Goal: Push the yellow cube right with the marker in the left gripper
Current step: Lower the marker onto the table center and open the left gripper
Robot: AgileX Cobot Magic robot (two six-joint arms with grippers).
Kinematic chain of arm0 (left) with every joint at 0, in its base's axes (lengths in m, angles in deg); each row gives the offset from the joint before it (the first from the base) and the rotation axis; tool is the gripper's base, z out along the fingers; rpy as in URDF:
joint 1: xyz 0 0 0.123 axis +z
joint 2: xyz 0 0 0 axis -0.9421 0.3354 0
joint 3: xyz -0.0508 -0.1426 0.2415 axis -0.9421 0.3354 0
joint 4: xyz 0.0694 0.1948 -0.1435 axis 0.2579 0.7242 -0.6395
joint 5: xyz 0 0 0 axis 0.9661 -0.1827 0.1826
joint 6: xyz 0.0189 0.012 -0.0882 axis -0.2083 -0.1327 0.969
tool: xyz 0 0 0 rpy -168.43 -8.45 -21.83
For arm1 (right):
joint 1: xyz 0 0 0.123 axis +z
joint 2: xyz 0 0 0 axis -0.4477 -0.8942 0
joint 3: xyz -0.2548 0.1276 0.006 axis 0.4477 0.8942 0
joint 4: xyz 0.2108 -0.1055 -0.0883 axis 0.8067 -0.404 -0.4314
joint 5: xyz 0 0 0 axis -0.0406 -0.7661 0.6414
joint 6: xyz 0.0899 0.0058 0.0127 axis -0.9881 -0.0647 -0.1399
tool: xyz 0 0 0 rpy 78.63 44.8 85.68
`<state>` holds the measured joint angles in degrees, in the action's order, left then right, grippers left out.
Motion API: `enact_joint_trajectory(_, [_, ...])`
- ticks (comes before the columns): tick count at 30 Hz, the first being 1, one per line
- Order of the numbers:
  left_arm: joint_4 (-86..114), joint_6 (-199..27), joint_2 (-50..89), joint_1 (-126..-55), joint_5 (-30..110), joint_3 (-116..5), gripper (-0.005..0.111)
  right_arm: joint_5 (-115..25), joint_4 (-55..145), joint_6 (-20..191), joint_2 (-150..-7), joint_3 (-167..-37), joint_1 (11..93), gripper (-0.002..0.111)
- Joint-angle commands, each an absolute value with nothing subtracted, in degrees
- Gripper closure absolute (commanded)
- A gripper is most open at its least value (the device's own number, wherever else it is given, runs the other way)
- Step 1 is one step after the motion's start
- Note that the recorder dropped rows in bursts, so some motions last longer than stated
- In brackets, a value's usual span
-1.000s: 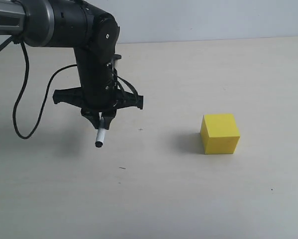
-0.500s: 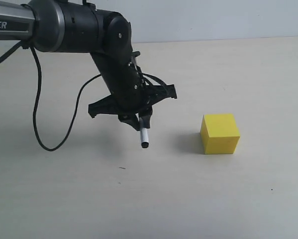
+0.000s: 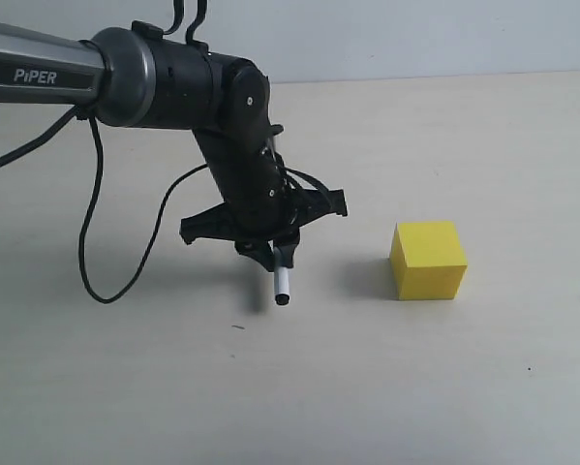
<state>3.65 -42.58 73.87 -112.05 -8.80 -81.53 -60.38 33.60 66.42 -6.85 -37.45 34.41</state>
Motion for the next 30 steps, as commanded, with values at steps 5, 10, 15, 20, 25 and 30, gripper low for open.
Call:
enact_joint_trajectory(5, [6.47, -41.93, 73.85, -112.07, -8.0, -81.82, 0.107, -60.05, 33.18, 66.79, -6.58, -37.13, 34.25, 0.108])
enact_joint_trajectory(10, [6.47, -41.93, 75.18, -112.07, -8.02, -81.82, 0.107, -60.05, 33.18, 66.79, -6.58, -37.13, 34.25, 0.108])
enact_joint_trajectory(15, [6.47, -41.93, 75.54, -112.07, -8.02, -81.82, 0.107, -60.05, 33.18, 66.79, -6.58, -37.13, 34.25, 0.108])
enact_joint_trajectory(20, [6.47, -41.58, 75.53, -112.07, -8.02, -81.82, 0.107, -60.05, 33.18, 66.89, -6.58, -37.13, 34.25, 0.108])
enact_joint_trajectory(25, [6.33, -40.79, 75.53, -112.07, -8.02, -81.82, 0.077, -60.05, 33.18, 66.89, -6.58, -37.13, 34.25, 0.108])
enact_joint_trajectory(30, [6.25, -40.89, 75.53, -112.07, -8.02, -81.82, 0.056, -60.05, 33.18, 66.89, -6.58, -37.13, 34.25, 0.108])
